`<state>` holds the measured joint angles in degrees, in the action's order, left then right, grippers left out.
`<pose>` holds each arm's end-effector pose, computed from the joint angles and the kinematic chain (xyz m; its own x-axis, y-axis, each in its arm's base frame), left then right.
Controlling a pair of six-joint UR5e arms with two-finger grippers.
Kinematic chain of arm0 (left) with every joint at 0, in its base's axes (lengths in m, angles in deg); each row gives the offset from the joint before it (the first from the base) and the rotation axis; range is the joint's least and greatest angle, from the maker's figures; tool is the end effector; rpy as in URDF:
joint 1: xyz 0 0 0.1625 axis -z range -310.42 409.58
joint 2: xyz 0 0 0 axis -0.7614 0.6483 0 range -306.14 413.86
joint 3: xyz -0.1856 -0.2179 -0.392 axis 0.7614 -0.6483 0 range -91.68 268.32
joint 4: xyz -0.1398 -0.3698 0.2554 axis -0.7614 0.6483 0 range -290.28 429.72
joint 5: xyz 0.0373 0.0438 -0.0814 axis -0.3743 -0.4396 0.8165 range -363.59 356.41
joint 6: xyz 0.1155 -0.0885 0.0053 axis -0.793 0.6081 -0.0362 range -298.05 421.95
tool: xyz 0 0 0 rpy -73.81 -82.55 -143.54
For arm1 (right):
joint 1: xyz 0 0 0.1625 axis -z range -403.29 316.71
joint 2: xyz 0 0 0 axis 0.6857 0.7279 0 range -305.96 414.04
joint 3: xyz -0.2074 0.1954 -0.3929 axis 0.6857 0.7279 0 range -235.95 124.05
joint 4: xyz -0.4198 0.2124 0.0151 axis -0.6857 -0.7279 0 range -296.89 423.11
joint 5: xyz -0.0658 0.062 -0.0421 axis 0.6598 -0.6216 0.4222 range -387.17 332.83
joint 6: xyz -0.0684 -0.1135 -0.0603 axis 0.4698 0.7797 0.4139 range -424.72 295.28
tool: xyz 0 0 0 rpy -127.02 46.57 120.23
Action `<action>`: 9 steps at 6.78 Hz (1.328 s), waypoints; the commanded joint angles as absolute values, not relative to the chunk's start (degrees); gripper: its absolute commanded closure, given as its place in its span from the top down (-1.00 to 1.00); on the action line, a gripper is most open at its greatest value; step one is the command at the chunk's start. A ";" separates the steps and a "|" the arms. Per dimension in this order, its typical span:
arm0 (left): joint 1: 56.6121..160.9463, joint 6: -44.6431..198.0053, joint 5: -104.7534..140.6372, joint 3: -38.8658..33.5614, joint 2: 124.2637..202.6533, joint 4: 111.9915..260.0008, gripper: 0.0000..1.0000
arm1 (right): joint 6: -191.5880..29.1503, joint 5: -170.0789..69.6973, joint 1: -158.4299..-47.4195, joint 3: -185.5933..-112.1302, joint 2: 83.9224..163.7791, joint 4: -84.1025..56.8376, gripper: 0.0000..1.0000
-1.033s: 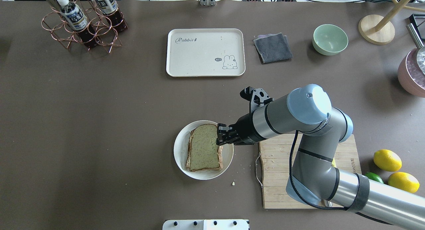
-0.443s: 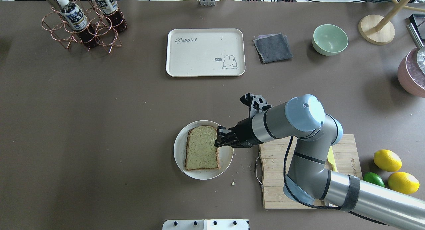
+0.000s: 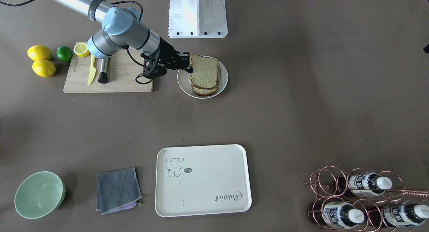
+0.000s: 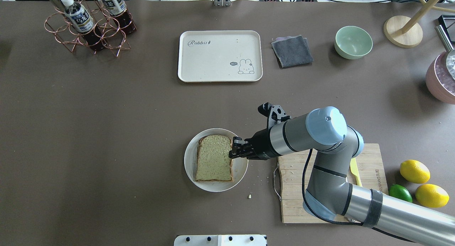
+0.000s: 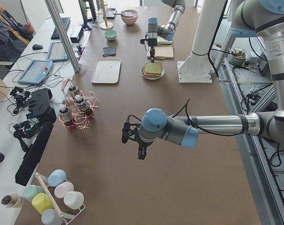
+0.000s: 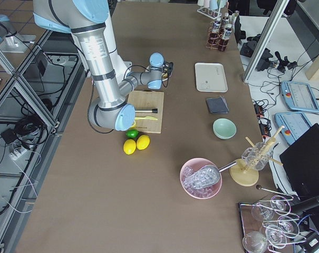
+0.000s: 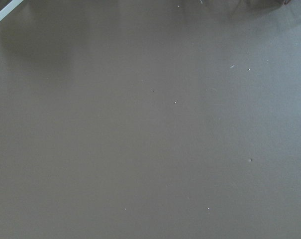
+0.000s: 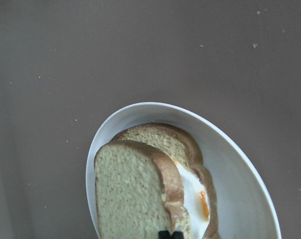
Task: Make sandwich and place on tray
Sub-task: 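Withdraw the right gripper toward its rest while the left arm moves in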
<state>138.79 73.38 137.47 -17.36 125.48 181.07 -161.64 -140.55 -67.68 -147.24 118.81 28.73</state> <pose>-0.0141 -0.4217 0.6992 0.6152 0.0644 -0.7857 0.1110 0.9797 0.1672 -0.6583 -0.3813 0.3194 0.1211 0.1764 0.9768 -0.0357 0.9842 -0.1733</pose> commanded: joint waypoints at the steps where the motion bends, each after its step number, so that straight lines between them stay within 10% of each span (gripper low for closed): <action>1: 138.79 73.38 137.47 -17.41 125.50 180.99 0.94 | -161.66 -139.32 -67.02 -146.57 118.64 29.45 -1.00; 3: 138.79 73.38 137.47 -17.41 125.41 181.07 0.94 | -161.23 -139.40 -67.02 -146.39 118.64 29.54 -0.93; 5: 138.53 73.29 137.47 -17.24 125.49 181.07 0.94 | -161.22 -139.49 -67.02 -146.22 118.73 29.45 0.98; 9: 127.17 91.05 137.04 -18.03 132.24 185.25 0.94 | -161.31 -148.58 -74.98 -148.84 122.75 28.84 1.00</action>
